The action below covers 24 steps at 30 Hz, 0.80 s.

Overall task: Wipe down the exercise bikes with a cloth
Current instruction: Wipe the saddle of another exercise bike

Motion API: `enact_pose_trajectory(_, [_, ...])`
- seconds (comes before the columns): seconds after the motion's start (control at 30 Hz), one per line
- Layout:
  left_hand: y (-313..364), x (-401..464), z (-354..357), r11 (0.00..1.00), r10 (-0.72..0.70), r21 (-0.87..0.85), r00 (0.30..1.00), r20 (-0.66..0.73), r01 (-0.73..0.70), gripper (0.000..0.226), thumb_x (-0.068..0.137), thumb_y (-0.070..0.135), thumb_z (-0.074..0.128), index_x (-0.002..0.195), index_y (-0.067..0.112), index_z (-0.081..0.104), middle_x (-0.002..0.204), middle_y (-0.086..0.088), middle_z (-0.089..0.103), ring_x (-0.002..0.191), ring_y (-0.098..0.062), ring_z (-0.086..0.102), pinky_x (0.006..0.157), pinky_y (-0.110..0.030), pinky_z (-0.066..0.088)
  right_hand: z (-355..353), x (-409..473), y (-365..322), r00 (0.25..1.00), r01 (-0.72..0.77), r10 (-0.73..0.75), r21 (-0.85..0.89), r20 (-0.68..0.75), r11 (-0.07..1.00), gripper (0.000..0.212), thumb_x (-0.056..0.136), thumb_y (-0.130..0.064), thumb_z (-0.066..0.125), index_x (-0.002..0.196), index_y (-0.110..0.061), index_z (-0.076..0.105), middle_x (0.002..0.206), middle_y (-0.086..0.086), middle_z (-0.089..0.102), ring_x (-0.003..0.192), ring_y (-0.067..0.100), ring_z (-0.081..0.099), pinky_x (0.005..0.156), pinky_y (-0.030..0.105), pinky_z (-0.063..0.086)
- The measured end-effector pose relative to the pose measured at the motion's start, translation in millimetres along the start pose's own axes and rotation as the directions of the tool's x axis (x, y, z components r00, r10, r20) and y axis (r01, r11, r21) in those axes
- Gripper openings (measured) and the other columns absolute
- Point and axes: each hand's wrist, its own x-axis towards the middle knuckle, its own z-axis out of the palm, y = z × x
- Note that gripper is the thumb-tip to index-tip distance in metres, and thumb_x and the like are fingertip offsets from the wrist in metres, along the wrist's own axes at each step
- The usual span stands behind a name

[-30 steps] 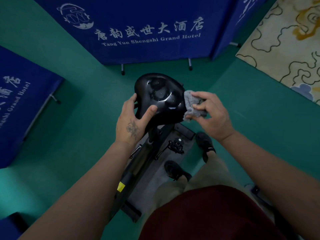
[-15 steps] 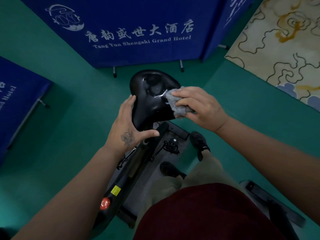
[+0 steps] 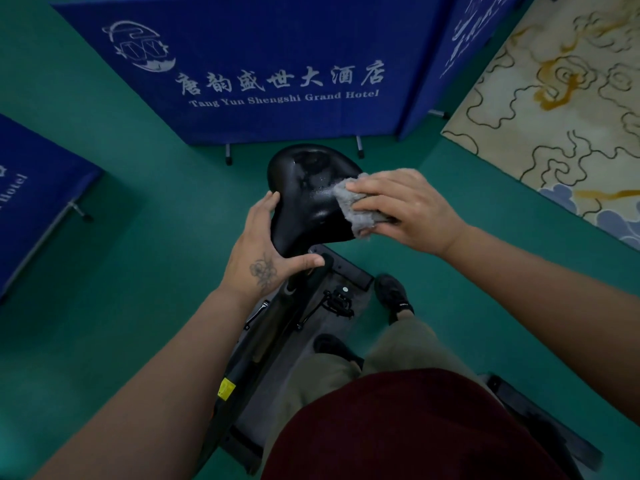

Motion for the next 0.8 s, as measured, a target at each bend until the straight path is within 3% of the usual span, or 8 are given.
enact_pose_trajectory(0.3, [0.4,-0.4,-0.7,0.999,-0.03,-0.04,0.999,0.023,0.031,0.139,0.056,0.075,0.089,0.168,0.025,0.024,0.171,0.008,0.027,0.157,-0.01,0.029,0.127,-0.039,0.032,40.1,40.6,-41.5,0.996,0.018,-0.017,0.011,-0.084,1.0,0.027,0.098,-0.024,0.074,0.125,-0.016,0.077,0.139,-0.002,0.069,0.123,0.029,0.064,0.104,0.047,0.048])
enact_pose_trajectory(0.53, [-0.7,-0.3,1.3,0.998,-0.027,-0.061,1.0,0.004,0.027,0.138,0.055,0.076,0.089,0.167,0.024,0.027,0.17,0.007,0.03,0.156,-0.013,0.033,0.127,-0.042,0.034,13.1,14.4,-25.5,1.0,-0.003,0.003,-0.029,-0.005,1.0,0.03,0.099,-0.021,0.071,0.129,-0.017,0.074,0.145,-0.001,0.064,0.125,0.031,0.06,0.102,0.045,0.049])
enact_pose_trajectory(0.63, [-0.8,-0.3,2.4,0.998,-0.025,-0.066,1.0,-0.005,0.025,0.136,0.056,0.075,0.089,0.167,0.025,0.028,0.17,0.007,0.031,0.155,-0.013,0.034,0.126,-0.039,0.034,0.4,-3.4,-14.3,0.987,-0.158,0.156,-0.039,-0.042,0.987,0.031,0.099,-0.025,0.072,0.129,-0.017,0.074,0.145,-0.003,0.064,0.117,0.031,0.061,0.096,0.049,0.05])
enact_pose_trajectory(0.8, [-0.9,0.3,3.1,0.997,-0.034,-0.072,0.999,-0.021,0.033,0.133,0.058,0.072,0.089,0.166,0.025,0.029,0.169,0.008,0.033,0.154,-0.011,0.034,0.125,-0.037,0.033,4.1,19.6,-24.2,0.945,-0.318,0.321,0.047,-0.065,0.947,0.038,0.092,-0.036,0.079,0.124,-0.016,0.077,0.137,-0.003,0.069,0.113,0.027,0.061,0.1,0.043,0.05])
